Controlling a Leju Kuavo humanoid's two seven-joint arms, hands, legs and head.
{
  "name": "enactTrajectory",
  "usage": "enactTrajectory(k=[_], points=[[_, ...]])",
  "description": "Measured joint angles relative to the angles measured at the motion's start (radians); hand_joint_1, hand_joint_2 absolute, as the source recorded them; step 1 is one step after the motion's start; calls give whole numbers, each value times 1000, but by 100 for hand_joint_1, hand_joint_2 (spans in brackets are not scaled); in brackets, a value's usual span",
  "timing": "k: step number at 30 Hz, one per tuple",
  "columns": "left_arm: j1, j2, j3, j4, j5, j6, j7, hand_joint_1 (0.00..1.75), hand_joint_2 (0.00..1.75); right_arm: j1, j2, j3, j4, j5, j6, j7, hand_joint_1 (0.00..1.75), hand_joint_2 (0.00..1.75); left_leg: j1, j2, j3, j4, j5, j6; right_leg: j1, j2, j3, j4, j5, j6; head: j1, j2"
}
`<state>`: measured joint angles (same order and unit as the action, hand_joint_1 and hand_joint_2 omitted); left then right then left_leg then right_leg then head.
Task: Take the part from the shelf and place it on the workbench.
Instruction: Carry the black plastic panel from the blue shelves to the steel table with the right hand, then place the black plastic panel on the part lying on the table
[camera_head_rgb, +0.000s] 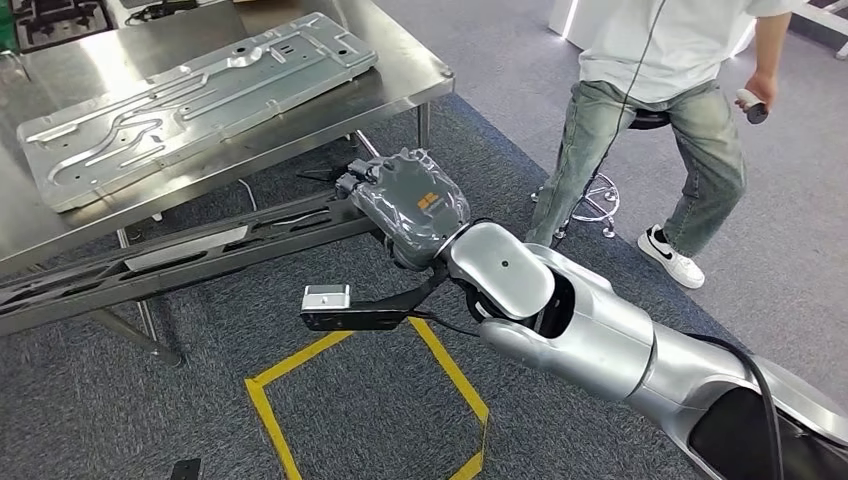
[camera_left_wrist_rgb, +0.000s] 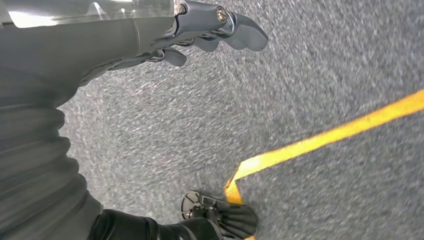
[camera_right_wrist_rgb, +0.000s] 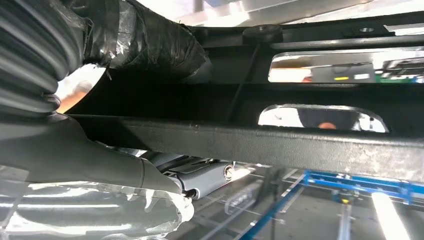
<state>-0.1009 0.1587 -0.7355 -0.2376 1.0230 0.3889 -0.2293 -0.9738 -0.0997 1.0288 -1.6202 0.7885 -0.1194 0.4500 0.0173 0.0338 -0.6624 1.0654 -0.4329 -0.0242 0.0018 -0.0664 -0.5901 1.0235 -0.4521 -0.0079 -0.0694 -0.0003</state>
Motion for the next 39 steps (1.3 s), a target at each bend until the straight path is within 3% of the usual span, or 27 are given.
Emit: enactTrajectory(k=[1, 3, 5, 7, 9, 10, 11, 12, 13, 15, 17, 19, 21, 23, 25, 26, 27, 30, 32, 34, 35, 37, 39], points=[[-1, 1, 0, 0, 1, 1, -1, 0, 175, 0, 1, 0, 0, 3, -1, -2, 175, 175, -3, 7, 15, -28, 5, 6, 2, -7, 0, 4, -4, 5, 1, 0], [-1, 1, 0, 0, 2, 7, 4, 0, 175, 1, 3, 0, 1, 13, -2, -4, 175, 175, -7, -6, 16, -35, 4, 20, 6, -22, 3, 7, -9, 14, 2, 0], [2, 1, 0, 0, 3, 15, 13, 0, 175, 1, 5, 0, 0, 23, -2, -5, 175, 175, -3, -23, 19, -39, 7, 31, 2, -11, 1, 17, -21, 24, 3, 0], [1, 0, 0, 0, 4, 24, 24, 0, 175, 2, 6, 0, 0, 34, -3, -6, 175, 175, 0, -37, 24, -44, 9, 41, -4, 27, -31, 88, -65, 33, 5, 0], [-2, 0, 0, 0, 8, 33, 30, 0, 175, 11, 6, 0, 0, 45, -3, -5, 175, 175, -1, -55, 25, -44, 9, 47, -5, 53, -93, 214, -120, 36, 7, 0], [-2, 0, 0, 0, 10, 37, 32, 0, 175, 20, 5, 0, 0, 51, -3, -4, 175, 175, -2, -65, 25, -44, 9, 49, -5, 56, -119, 262, -132, 36, 7, 0], [-1, 0, 0, 0, 12, 40, 34, 0, 175, 29, 4, 0, 0, 58, -3, -3, 175, 175, -3, -76, 25, -43, 9, 49, -5, 58, -131, 278, -126, 35, 7, 0], [0, 0, 0, -1, 14, 43, 35, 0, 175, 37, 2, 0, 0, 64, -3, -2, 175, 175, -3, -88, 25, -42, 9, 49, -5, 61, -125, 257, -101, 32, 8, 0], [1, 0, 0, -2, 14, 45, 36, 0, 175, 41, 2, 0, -1, 69, -3, -1, 175, 175, -3, -100, 25, -41, 8, 48, -5, 68, -102, 202, -65, 28, 8, 0], [1, -1, 0, -6, 13, 51, 34, 0, 175, 43, 1, 0, -4, 75, -3, -1, 175, 175, -2, -121, 23, -39, 8, 45, -6, 105, -46, 74, -9, 19, 7, 0], [1, -2, 0, -11, 12, 56, 26, 0, 175, 45, 0, 0, -8, 77, -4, -1, 175, 175, 1, -140, 16, -39, 12, 34, -5, 131, -19, 15, 3, 14, 7, 0], [4, -2, 0, -14, 10, 61, 16, 0, 175, 51, 0, 0, -10, 78, -4, -1, 175, 175, 4, -154, 12, -44, 16, 20, -4, 117, -12, 6, 7, 8, 7, 0], [10, -3, 0, -17, 6, 64, 4, 0, 175, 57, -1, 0, -11, 80, -7, -1, 175, 175, 1, -121, 2, -26, 2, 11, -7, 97, -5, -9, 14, -2, 4, 0], [11, -5, 0, -20, 4, 66, -5, 0, 175, 67, -5, -1, -16, 82, -10, -1, 175, 175, -1, -66, -40, 66, -52, 5, -7, 77, 1, -17, 17, -10, 1, 0], [10, -6, 0, -22, 6, 71, -4, 0, 175, 82, -11, -1, -24, 82, -10, 0, 175, 175, 1, -47, -95, 185, -102, -1, -4, 54, 1, -16, 15, -13, 0, 0], [10, -7, 0, -22, 7, 73, 8, 0, 175, 90, -13, -1, -28, 79, -6, 1, 175, 175, 2, -43, -106, 210, -104, -4, -4, 44, 1, -15, 13, -14, 1, 0], [11, -8, 0, -22, 8, 76, 27, 0, 175, 97, -15, -1, -31, 75, -1, 2, 175, 175, 2, -40, -98, 198, -88, -6, -4, 33, 0, -13, 11, -13, 0, 0], [9, -10, 0, -22, 15, 84, 64, 0, 175, 112, -18, -1, -35, 76, -4, -6, 175, 175, -1, -3, -5, 26, -13, -3, -1, 7, -1, -1, 1, -3, 0, 0], [6, -12, 0, -22, 23, 83, 53, 0, 175, 109, -19, -1, -36, 86, -11, -8, 175, 175, -8, 13, 24, -33, -2, 12, 4, -8, -3, 7, -6, 7, 1, 0], [6, -12, 0, -22, 30, 80, 48, 0, 175, 95, -20, 0, -42, 89, -6, -1, 175, 175, -10, -4, 22, -35, -1, 27, 7, -22, -1, 8, -10, 14, 3, 0], [7, -13, 0, -22, 32, 79, 48, 0, 175, 87, -20, 0, -46, 88, 0, 3, 175, 175, -8, -13, 23, -37, 0, 32, 5, -19, 0, 12, -15, 20, 3, 0], [7, -13, 0, -22, 31, 77, 49, 0, 175, 77, -21, -1, -54, 86, 10, 10, 175, 175, -4, -28, 27, -41, 4, 41, 0, 13, -20, 62, -49, 30, 4, 0], [5, -13, 0, -22, 27, 73, 43, 0, 175, 75, -26, -1, -62, 84, 17, 15, 175, 175, -3, -46, 28, -42, 5, 48, -3, 48, -77, 182, -109, 37, 5, 0]])
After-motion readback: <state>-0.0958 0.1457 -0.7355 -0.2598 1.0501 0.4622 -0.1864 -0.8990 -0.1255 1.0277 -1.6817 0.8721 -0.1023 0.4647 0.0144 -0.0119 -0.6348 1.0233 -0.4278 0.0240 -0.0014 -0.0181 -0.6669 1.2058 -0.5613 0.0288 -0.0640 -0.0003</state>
